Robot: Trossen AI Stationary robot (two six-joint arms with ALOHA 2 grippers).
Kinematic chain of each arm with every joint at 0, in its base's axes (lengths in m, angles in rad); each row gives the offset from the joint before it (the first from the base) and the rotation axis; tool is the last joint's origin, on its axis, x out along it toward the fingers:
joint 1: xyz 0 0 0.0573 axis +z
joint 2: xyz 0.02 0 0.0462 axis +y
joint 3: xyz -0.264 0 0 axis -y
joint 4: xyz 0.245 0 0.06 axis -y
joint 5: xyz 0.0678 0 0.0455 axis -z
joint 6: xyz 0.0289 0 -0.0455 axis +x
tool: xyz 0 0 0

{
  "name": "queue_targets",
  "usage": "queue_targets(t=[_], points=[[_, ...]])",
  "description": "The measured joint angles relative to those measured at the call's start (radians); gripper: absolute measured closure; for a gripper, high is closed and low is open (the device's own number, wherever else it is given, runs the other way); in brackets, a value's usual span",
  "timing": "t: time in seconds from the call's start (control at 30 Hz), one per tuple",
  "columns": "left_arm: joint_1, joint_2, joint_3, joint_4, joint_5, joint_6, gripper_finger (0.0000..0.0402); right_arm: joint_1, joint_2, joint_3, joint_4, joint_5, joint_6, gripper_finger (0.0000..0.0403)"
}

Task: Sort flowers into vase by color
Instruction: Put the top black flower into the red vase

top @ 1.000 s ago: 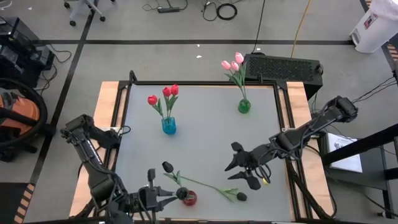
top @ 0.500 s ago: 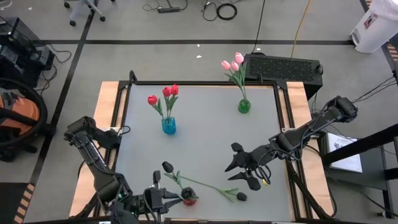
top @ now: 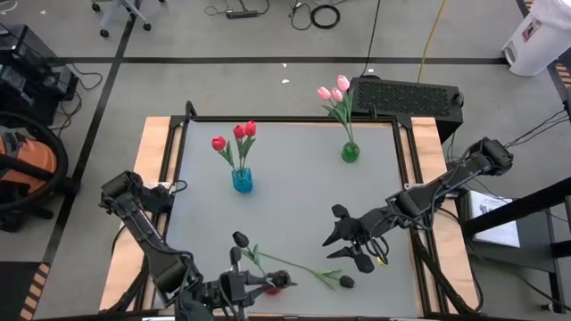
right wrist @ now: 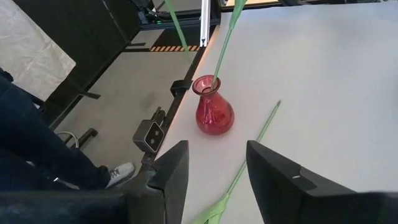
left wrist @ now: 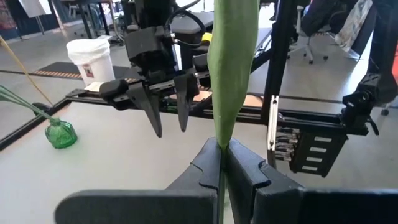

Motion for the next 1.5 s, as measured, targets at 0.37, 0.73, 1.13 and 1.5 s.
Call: queue_targets(t=[0.37, 0.73, 1.13, 1.5], points=[[0.019, 0.000, 0.000, -0.013, 0.000, 0.000, 0.0389, 0.000, 0.000, 0.000, 0.000, 0.000, 0.037, 0.0250], [0.033, 0.021, 0.000, -0.017, 0.000, -0.005, 0.0389, 0.000, -0.001, 0.000, 0.000, 0.000, 0.035, 0.0250], [0.047, 0.050, 0.000, 0.013, 0.003, -0.006, 0.0389, 0.000, -0.001, 0.000, -0.001, 0.000, 0.027, 0.0250], [0.046, 0.050, 0.000, -0.016, 0.004, -0.007, 0.0389, 0.000, -0.001, 0.000, -0.001, 0.000, 0.026, 0.0250]])
